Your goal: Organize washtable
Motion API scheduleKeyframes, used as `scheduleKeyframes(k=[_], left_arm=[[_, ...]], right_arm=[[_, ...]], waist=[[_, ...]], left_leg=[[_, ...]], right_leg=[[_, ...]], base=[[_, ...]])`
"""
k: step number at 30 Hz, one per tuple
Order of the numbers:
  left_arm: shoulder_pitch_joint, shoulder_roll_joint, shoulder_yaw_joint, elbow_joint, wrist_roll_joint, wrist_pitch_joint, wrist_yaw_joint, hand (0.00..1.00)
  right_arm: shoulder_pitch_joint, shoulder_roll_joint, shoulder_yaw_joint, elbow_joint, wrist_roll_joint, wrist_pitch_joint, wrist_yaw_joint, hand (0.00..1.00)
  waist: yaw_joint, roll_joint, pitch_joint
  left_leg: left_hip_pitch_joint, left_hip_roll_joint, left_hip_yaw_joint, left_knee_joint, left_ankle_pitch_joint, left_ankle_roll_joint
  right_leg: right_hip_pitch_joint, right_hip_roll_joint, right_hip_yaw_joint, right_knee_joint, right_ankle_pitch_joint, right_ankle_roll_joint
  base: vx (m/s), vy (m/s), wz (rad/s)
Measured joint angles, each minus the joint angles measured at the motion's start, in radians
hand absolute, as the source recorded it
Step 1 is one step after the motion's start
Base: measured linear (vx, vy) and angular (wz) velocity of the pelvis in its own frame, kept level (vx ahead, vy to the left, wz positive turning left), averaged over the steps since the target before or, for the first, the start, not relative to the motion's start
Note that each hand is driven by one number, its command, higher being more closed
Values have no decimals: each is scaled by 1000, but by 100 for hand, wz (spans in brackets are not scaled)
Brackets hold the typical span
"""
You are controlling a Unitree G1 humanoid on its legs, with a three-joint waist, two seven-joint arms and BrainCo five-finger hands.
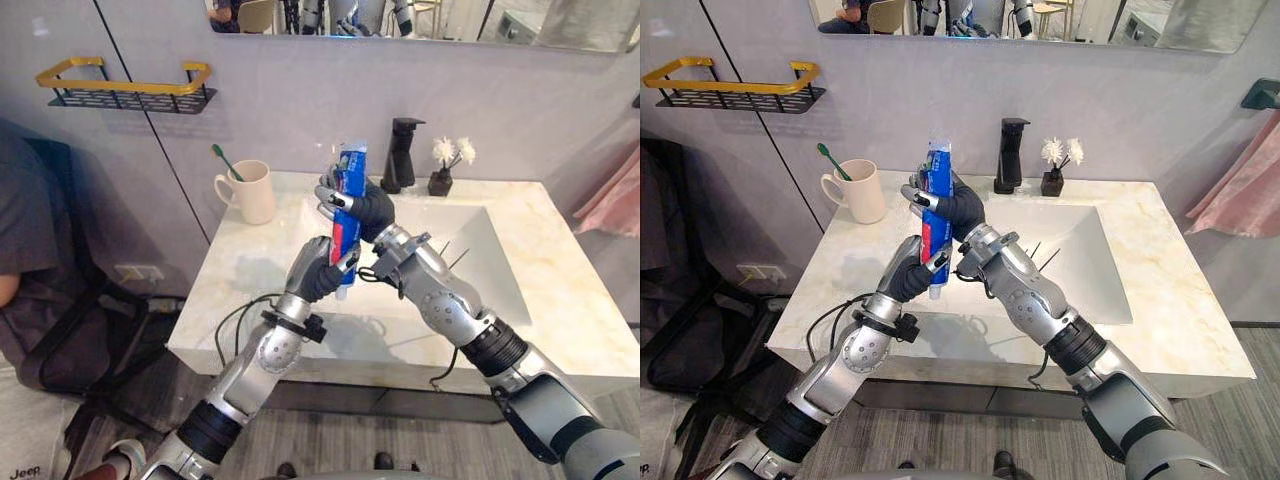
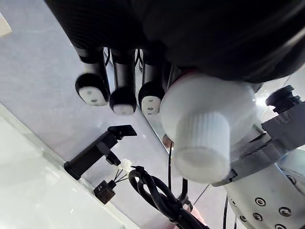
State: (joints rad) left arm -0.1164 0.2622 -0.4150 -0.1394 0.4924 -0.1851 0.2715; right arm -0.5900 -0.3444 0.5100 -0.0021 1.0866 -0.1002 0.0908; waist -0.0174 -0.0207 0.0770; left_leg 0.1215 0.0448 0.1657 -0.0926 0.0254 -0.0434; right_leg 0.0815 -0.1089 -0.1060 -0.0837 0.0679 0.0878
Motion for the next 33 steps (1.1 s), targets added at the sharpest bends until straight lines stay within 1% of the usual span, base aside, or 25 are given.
scheduleKeyframes(k=[2,5,7,9,11,12,13,14,15,16,17,18,19,21,23,25,26,27,28,30,32,33], left_arm=[[23,-21,37,-22,11,0,7,0],[51,-39,86,-55,23,0,22,0],[73,-58,125,-67,28,-14,35,0],[106,-65,176,-96,29,-20,42,0],[160,-88,334,-127,21,-9,101,0],[188,-99,455,-128,4,9,144,0],[204,-99,506,-128,-10,19,163,0],[239,-98,600,-128,-30,29,198,0],[279,-100,658,-128,-53,30,227,0],[297,-102,674,-128,-61,30,238,0],[324,-113,698,-128,-79,30,245,0],[337,-126,705,-128,-99,30,254,0],[353,-152,717,-126,-134,27,255,0],[371,-184,743,-107,-171,23,255,0],[385,-205,779,-29,-218,22,253,0],[412,-225,823,103,-269,23,235,0],[420,-224,826,145,-284,23,228,0],[429,-224,834,245,-312,26,205,0],[432,-225,835,295,-326,30,192,0],[436,-233,827,466,-326,65,130,0],[451,-238,798,534,-322,72,97,0],[455,-249,772,597,-320,77,63,0]], right_arm=[[30,29,-41,-21,-11,-1,-4,100],[68,73,-80,-48,-61,-9,-11,100],[97,104,-103,-71,-97,-13,-26,100],[112,134,-123,-72,-115,-32,-33,100],[141,150,-219,-84,-116,-78,-57,100],[157,149,-299,-93,-116,-113,-77,100],[161,147,-338,-95,-115,-133,-87,100],[167,140,-396,-101,-116,-167,-105,100],[170,138,-440,-104,-116,-197,-116,100],[170,138,-457,-104,-116,-210,-120,100],[178,138,-476,-114,-117,-228,-133,100],[194,138,-483,-134,-121,-234,-139,100],[215,140,-483,-145,-139,-244,-144,100],[236,142,-472,-145,-160,-240,-149,100],[269,143,-478,-145,-180,-240,-156,100],[302,145,-496,-145,-201,-239,-158,100],[309,147,-504,-145,-208,-239,-159,100],[317,153,-519,-145,-232,-239,-167,100],[319,157,-526,-145,-236,-239,-172,100],[323,180,-551,-141,-264,-239,-184,100],[323,186,-551,-140,-277,-239,-184,100],[323,191,-549,-137,-291,-239,-192,100]], waist=[[1,0,0],[0,5,3],[-2,9,3],[-4,9,3],[3,9,3],[5,9,3],[6,9,3],[7,9,3],[11,9,2],[14,10,2],[26,11,0],[32,11,0],[34,11,0],[34,10,-1],[35,11,-4],[38,12,-14],[39,12,-14],[39,11,-15],[38,11,-15],[38,8,-17],[38,6,-17],[44,4,-18]], left_leg=[[0,-2,-1,0,0,0],[4,-7,-3,-1,0,0],[6,-12,-5,-2,0,0],[6,-14,-7,-3,0,0],[5,-14,-15,-4,0,0],[5,-15,-22,-5,0,0],[5,-15,-27,-6,0,0],[8,-14,-29,-8,0,0],[12,-13,-29,-8,0,0],[14,-13,-29,-8,0,0],[14,-13,-29,-9,0,0],[13,-12,-29,-10,0,0],[12,-12,-31,-10,0,0],[10,-11,-38,-10,0,0],[3,-11,-52,-10,0,0],[-5,-11,-55,-10,0,0],[-5,-11,-56,-10,0,0],[-7,-11,-57,-10,0,0],[-8,-11,-58,-10,0,0],[-14,-11,-68,-10,0,0],[-17,-11,-72,-10,0,0],[-20,-8,-77,-10,0,0]], right_leg=[[0,-2,-1,1,-1,1],[1,-8,-3,10,-5,6],[1,-13,-4,13,-8,9],[2,-15,-6,14,-8,10],[5,-16,-15,14,-10,10],[8,-17,-24,14,-15,12],[12,-17,-29,14,-17,11],[17,-17,-33,14,-21,11],[19,-16,-33,13,-22,11],[19,-16,-33,13,-23,10],[18,-16,-34,12,-25,9],[18,-16,-35,11,-25,8],[19,-15,-39,11,-27,8],[20,-15,-46,11,-29,6],[20,-15,-59,10,-31,6],[20,-15,-61,10,-31,6],[20,-15,-62,10,-31,6],[20,-15,-64,10,-31,6],[19,-15,-65,10,-31,6],[18,-16,-75,10,-32,7],[17,-17,-79,10,-33,7],[15,-17,-83,10,-33,7]], base=[[0,0,0],[0,0,0],[-14,7,2],[-11,0,3],[-20,-12,12],[-18,-17,17],[-9,-18,17],[5,-16,9],[8,-14,4],[0,0,0],[0,0,0],[11,-22,4],[11,-19,5],[2,-18,12],[-4,-23,16],[18,-17,6],[8,-14,3],[-12,-11,3],[-23,-14,6],[-40,-19,11],[-40,-16,10],[-42,-21,8]])
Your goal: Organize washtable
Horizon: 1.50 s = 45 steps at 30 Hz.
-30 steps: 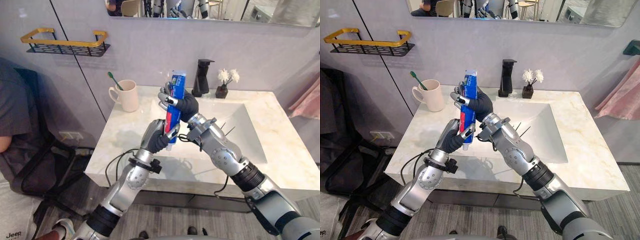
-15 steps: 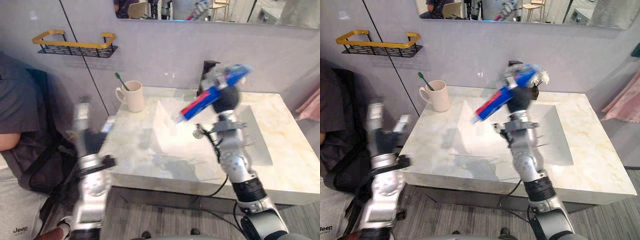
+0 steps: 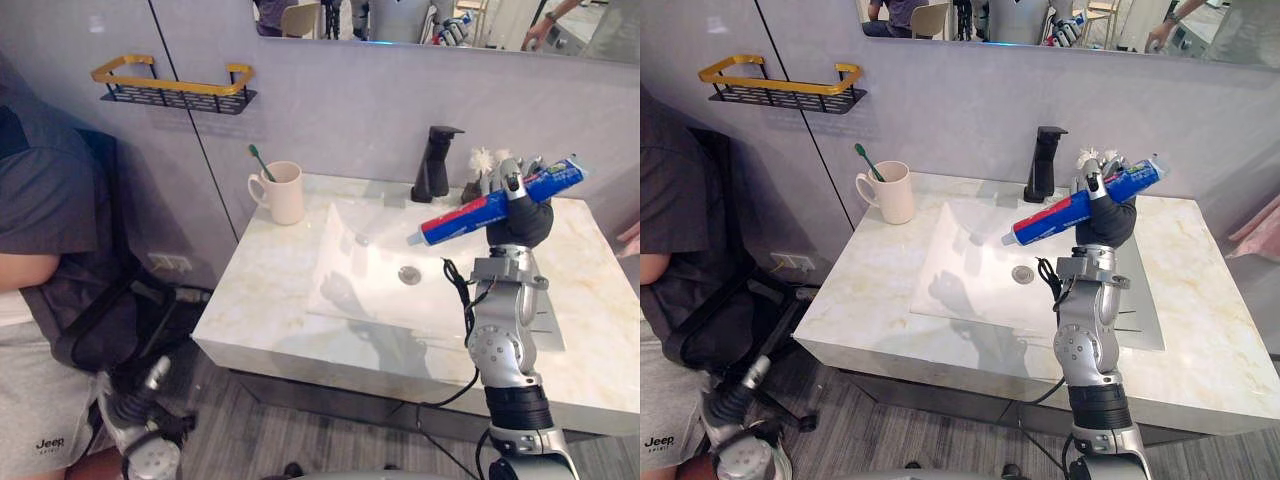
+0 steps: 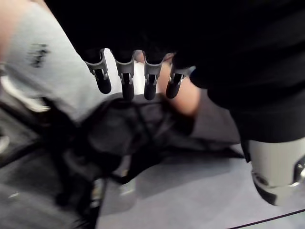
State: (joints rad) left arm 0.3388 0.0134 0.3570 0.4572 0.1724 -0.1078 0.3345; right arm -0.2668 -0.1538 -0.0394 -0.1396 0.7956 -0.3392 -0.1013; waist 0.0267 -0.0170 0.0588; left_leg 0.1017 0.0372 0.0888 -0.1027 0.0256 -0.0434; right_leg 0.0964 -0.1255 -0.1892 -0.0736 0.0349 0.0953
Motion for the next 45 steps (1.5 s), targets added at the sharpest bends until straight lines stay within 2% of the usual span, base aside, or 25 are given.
scheduleKeyframes(k=[4,8,11,13,20,22,26,30,33,36,40,45], left_arm=[[14,5,-109,134,36,13,-72,0],[12,13,-161,203,41,15,-100,0],[3,43,-191,219,43,12,-118,0],[-9,57,-201,223,43,10,-127,0],[-23,84,-246,228,40,-14,-140,0],[-56,96,-259,258,40,-21,-140,0],[-61,107,-280,258,40,-36,-139,0],[-84,109,-292,259,36,-55,-139,0],[-90,120,-317,259,35,-58,-139,0],[-104,122,-329,259,32,-59,-138,0],[-118,128,-356,259,16,-74,-136,0],[-126,130,-365,259,14,-76,-132,0]], right_arm=[[-37,-1,0,81,-54,1,-35,100],[-169,-20,-6,176,-76,6,-75,100],[-354,-68,-27,265,-140,6,-103,100],[-520,-129,-32,350,-184,5,-131,100],[-817,-243,-29,494,-307,6,-227,100],[-886,-281,-19,542,-386,11,-274,100],[-964,-304,23,593,-508,39,-332,100],[-1049,-356,48,667,-606,53,-387,100],[-1100,-372,64,728,-611,76,-407,100],[-1121,-387,106,766,-619,89,-415,100],[-1122,-388,136,799,-620,114,-416,100],[-1122,-385,137,830,-619,124,-402,100]], waist=[[23,-15,-9],[39,-31,2],[51,-41,15],[80,-47,49],[132,-52,103],[152,-53,129],[160,-51,157],[184,-38,203],[188,-32,228],[205,-22,246],[209,-7,272],[208,0,283]], left_leg=[[-20,4,-9,0,8,0],[-34,5,-23,1,15,1],[-66,4,-60,2,28,-4],[-78,6,-71,6,36,-3],[-157,-2,-147,7,69,-1],[-179,-6,-173,7,78,-4],[-211,-5,-204,8,85,-9],[-249,-7,-228,8,97,-10],[-264,-8,-238,8,101,-11],[-281,-8,-238,8,103,-11],[-285,-9,-240,8,103,-11],[-289,-9,-241,8,103,-11]], right_leg=[[-13,2,-6,1,1,-1],[-19,2,-22,1,3,-3],[-29,3,-57,0,4,-4],[-34,4,-70,0,6,-7],[-66,2,-152,-6,6,-7],[-67,3,-183,-14,6,-7],[-81,3,-218,-19,6,-7],[-105,4,-244,-18,6,-7],[-119,4,-252,-18,6,-7],[-135,4,-251,-18,6,-7],[-137,4,-253,-19,6,-7],[-142,4,-251,-19,6,-7]], base=[[-41,-27,6],[-39,-18,13],[-38,-19,34],[-39,-18,21],[-8,-15,37],[3,-10,40],[-3,-15,25],[-15,-13,18],[-8,-1,9],[0,0,0],[4,1,1],[0,1,-1]])
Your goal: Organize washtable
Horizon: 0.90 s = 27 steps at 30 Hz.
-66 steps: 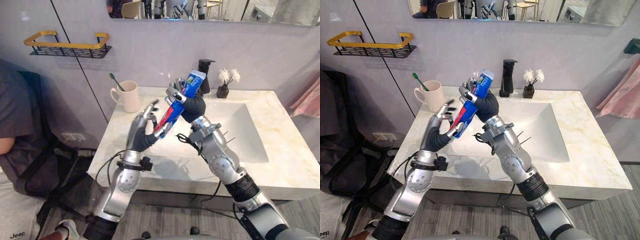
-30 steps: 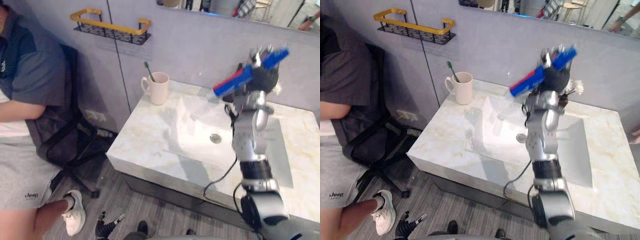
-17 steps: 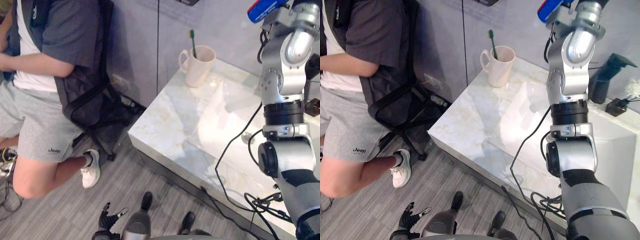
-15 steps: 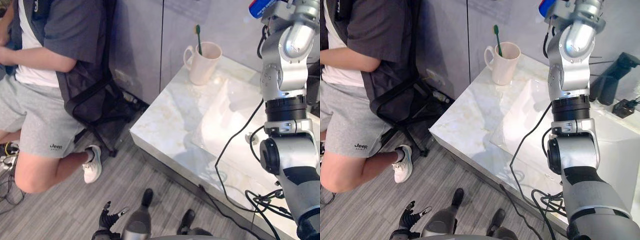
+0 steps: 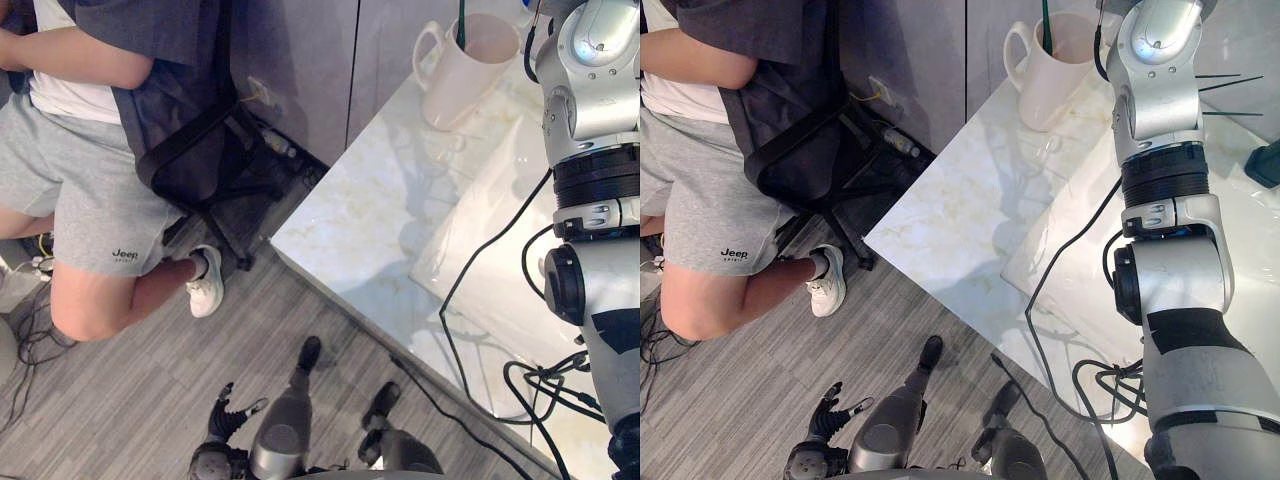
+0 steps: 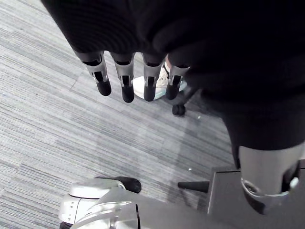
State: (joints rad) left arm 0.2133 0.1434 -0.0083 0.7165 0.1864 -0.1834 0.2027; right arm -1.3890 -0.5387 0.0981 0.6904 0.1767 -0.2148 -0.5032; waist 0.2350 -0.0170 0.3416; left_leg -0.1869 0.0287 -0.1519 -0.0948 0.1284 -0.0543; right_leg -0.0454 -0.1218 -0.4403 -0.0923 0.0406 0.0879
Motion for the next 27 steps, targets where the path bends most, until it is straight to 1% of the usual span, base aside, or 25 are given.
scheduleKeyframes(k=[5,9,12,16,19,21,23,24,27], left_arm=[[-3,0,-3,0,-18,0,2,0],[-13,0,-10,0,-19,0,18,0],[-22,0,-10,0,-19,0,20,0],[-22,0,-9,0,-19,0,21,0],[-22,0,-9,1,-19,1,21,0],[-22,0,-8,1,-19,1,21,0],[-22,0,-8,1,-18,1,21,0],[-22,0,-8,1,-17,1,21,0],[-22,0,-8,1,-16,1,21,0]], right_arm=[[-2,11,21,0,1,1,6,100],[-9,22,26,0,-2,1,5,100],[-18,21,29,-2,-30,1,3,100],[-21,21,28,-13,-31,1,-5,100],[-21,21,27,-60,-34,3,-21,100],[-21,20,27,-126,-66,2,-21,100],[-22,20,29,-166,-74,-4,-21,100],[-22,20,29,-172,-75,-11,-21,100],[-22,21,35,-173,-74,-11,-20,100]], waist=[[-1,4,13],[0,4,13],[-1,4,13],[-2,4,13],[-3,4,13],[-3,4,13],[-3,4,13],[-3,4,13],[-2,4,13]], left_leg=[[-11,3,2,0,0,0],[-9,4,8,0,0,0],[-6,4,10,0,0,0],[1,5,11,0,0,0],[8,5,10,0,0,0],[15,5,10,0,0,0],[15,5,9,0,0,0],[16,5,7,0,0,0],[18,4,-1,0,0,-1]], right_leg=[[-15,2,5,1,0,0],[-14,2,6,1,0,0],[-13,2,8,1,0,0],[-7,2,10,2,0,0],[2,2,10,2,0,0],[9,2,8,2,0,0],[9,2,7,2,0,0],[11,2,5,3,0,0],[15,2,1,3,0,0]], base=[[-4,2,-3],[0,0,0],[1,3,-1],[0,2,-1],[0,0,0],[0,0,0],[-7,4,2],[-16,10,4],[-8,5,5]])
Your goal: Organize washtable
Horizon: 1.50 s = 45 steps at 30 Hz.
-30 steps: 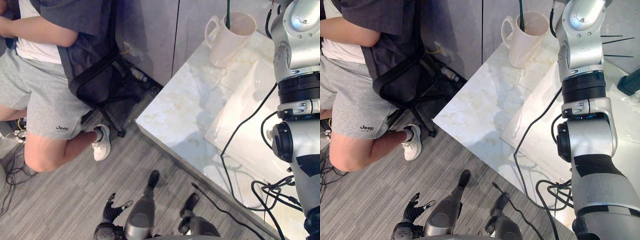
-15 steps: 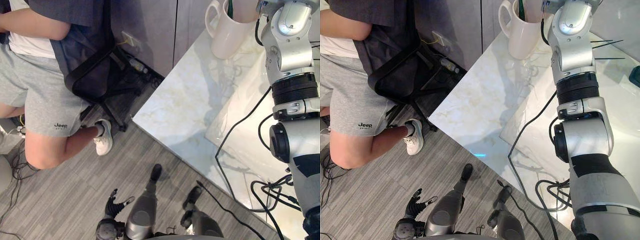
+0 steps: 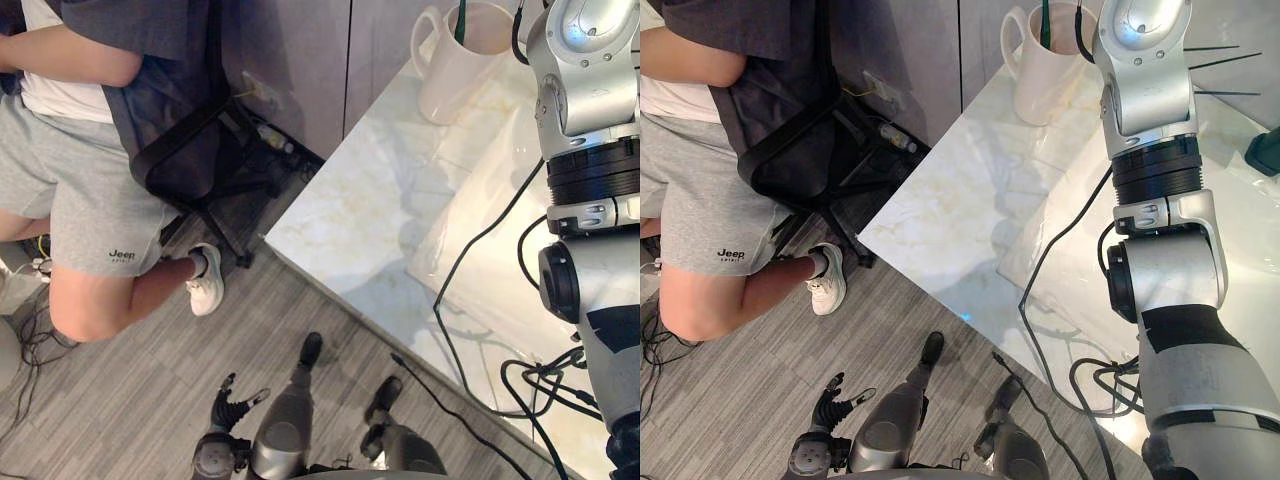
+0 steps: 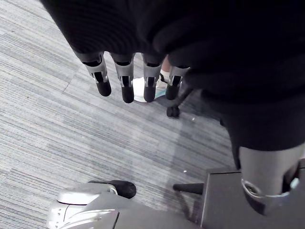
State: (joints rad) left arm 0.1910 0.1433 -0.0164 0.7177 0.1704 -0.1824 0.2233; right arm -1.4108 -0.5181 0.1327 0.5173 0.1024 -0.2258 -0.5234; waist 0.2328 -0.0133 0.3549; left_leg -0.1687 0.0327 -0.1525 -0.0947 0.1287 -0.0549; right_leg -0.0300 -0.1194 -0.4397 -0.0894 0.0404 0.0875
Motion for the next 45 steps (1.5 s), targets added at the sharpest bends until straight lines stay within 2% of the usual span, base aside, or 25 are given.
scheduleKeyframes(k=[15,23,30,31,41,45], left_arm=[[0,0,0,1,0,0,0,0],[0,1,0,4,-1,0,0,0],[0,1,-1,5,-2,0,2,0],[0,1,-1,5,-2,0,2,0],[-1,0,-3,8,-2,1,19,0],[-4,0,-3,9,-2,4,19,0]], right_arm=[[0,40,75,-29,6,-6,30,100],[8,42,75,40,7,-3,41,100],[107,57,73,57,6,11,44,100],[120,60,73,57,6,13,44,0],[150,90,64,57,4,17,44,0],[174,110,47,54,2,18,43,0]], waist=[[0,0,0],[0,-1,0],[-1,-1,0],[-1,-1,0],[-4,-4,-1],[-21,-6,-2]], left_leg=[[-3,-1,-15,0,1,-2],[-27,-1,-29,0,9,-4],[-25,-1,-30,0,9,-4],[-24,0,-29,0,9,-4],[-10,2,-10,0,9,-4],[-5,3,-8,0,11,-2]], right_leg=[[5,2,-13,-2,-1,0],[-12,3,-23,3,-1,-1],[-13,3,-21,7,-1,-1],[-13,3,-20,7,-1,-1],[-10,0,-8,18,-2,-2],[-8,0,0,20,-2,-2]], base=[[1,0,2],[-1,7,6],[0,0,0],[-11,8,-3],[-4,4,-4],[-10,4,-2]])
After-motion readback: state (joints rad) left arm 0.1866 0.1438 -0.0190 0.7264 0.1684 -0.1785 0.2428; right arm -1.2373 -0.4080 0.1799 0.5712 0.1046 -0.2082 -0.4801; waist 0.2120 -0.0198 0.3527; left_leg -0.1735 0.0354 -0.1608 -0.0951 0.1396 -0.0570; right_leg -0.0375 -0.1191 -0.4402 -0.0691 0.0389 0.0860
